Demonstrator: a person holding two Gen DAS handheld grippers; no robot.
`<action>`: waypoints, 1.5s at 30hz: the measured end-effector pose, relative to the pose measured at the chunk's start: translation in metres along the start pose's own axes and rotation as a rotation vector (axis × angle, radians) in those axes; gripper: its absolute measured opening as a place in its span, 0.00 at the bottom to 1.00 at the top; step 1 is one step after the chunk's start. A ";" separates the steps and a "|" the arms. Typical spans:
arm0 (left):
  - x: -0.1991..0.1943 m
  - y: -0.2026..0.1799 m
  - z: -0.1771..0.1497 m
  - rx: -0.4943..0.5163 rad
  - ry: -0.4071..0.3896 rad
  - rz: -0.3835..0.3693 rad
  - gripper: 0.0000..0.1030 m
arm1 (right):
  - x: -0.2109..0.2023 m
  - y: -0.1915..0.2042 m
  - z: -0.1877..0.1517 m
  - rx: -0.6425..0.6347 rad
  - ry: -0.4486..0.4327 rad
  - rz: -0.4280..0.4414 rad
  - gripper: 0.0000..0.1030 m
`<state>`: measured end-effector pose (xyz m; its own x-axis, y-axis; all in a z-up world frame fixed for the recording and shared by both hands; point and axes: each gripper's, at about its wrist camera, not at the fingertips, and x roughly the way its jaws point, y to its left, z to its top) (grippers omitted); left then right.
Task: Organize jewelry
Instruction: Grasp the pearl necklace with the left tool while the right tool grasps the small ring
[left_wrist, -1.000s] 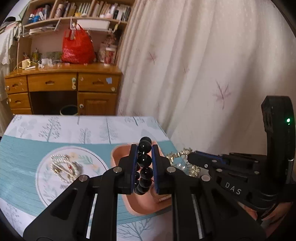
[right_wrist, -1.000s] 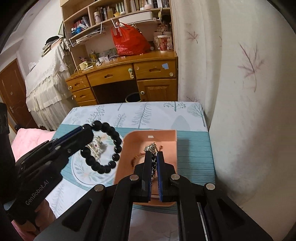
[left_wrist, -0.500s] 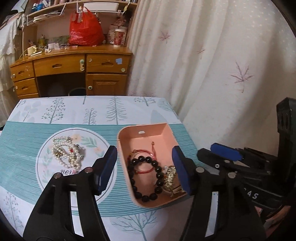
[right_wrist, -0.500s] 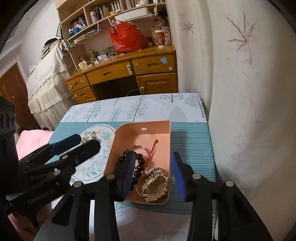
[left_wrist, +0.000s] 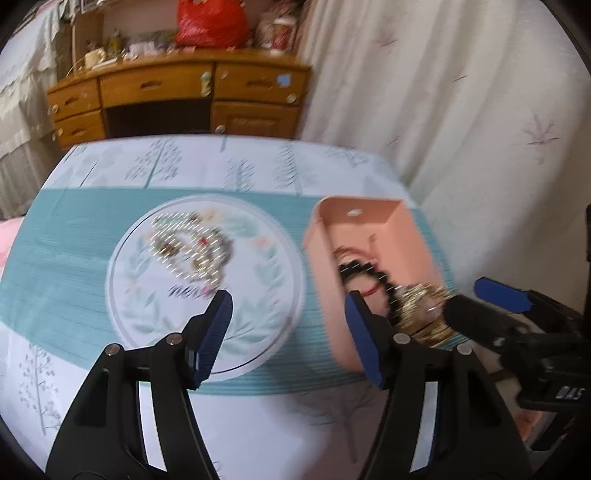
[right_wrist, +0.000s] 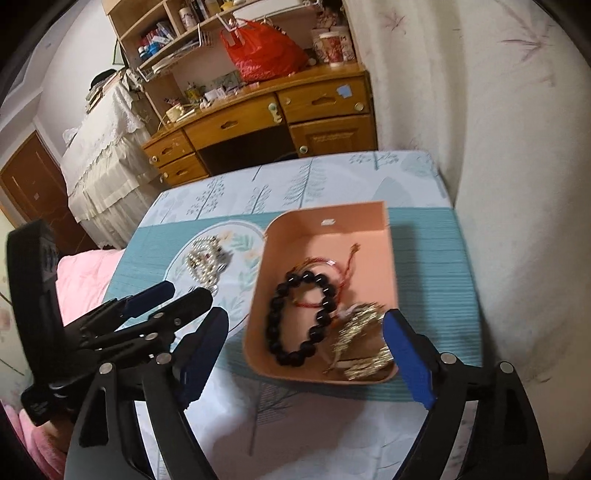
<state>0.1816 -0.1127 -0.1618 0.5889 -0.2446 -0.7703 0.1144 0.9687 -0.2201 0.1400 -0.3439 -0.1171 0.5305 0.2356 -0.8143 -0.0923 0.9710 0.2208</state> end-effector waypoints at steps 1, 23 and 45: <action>0.001 0.006 0.000 -0.002 0.013 0.009 0.60 | 0.002 0.006 -0.001 -0.005 0.000 0.002 0.84; 0.020 0.147 0.060 0.111 0.138 0.057 0.64 | 0.070 0.172 -0.011 -0.066 -0.114 0.105 0.87; 0.071 0.109 0.080 0.582 0.143 -0.220 0.40 | 0.191 0.188 -0.015 -0.184 -0.070 -0.190 0.31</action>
<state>0.2996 -0.0216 -0.1926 0.3943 -0.4050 -0.8249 0.6604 0.7491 -0.0521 0.2111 -0.1152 -0.2394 0.6092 0.0516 -0.7913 -0.1339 0.9902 -0.0386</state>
